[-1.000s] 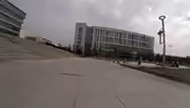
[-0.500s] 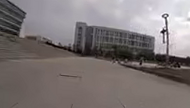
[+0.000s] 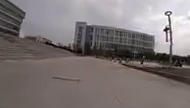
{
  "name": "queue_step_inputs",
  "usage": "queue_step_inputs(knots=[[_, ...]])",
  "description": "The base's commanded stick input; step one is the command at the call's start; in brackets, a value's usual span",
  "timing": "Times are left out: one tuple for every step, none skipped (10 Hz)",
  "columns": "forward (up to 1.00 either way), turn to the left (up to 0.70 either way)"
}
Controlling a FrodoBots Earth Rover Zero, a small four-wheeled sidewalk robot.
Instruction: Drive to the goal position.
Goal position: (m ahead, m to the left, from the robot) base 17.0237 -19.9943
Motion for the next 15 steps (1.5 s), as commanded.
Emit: queue_step_inputs(knots=[[0.70, 0.00], [0.70, 0.00], [0.70, 0.00], [0.70, 0.00], [0.70, 0.00], [0.70, 0.00], [0.70, 0.00], [0.70, 0.00], [0.70, 0.00], [0.70, 0.00], [0.70, 0.00], [0.70, 0.00], [0.70, 0.00], [0.70, 0.00], [0.70, 0.00]])
